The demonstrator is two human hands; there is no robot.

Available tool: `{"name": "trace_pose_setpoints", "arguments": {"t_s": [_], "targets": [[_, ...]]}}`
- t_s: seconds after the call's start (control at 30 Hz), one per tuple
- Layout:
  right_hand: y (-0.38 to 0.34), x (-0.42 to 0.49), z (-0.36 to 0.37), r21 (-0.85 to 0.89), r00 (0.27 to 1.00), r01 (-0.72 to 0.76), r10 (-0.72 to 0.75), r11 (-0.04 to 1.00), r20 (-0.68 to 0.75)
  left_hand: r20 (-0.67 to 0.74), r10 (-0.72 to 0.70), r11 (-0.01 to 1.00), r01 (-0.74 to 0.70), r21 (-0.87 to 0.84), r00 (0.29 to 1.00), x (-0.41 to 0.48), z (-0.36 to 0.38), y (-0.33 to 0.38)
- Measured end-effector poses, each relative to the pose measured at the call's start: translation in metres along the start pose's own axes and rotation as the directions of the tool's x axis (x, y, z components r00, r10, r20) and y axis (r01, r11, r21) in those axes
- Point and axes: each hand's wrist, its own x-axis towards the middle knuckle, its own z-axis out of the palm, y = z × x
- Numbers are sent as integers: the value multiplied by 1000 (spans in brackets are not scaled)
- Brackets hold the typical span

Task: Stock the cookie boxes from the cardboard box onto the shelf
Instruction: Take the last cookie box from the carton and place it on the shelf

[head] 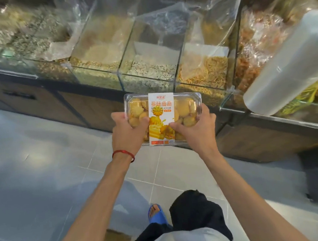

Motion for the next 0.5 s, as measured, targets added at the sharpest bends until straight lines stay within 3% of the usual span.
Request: {"name": "trace_pose_setpoints", "arguments": {"t_s": [0.5], "targets": [[-55,208,-7,168,989,29,-4,985,-147,133,186,982,-186,-12,973,209,76,109]]}}
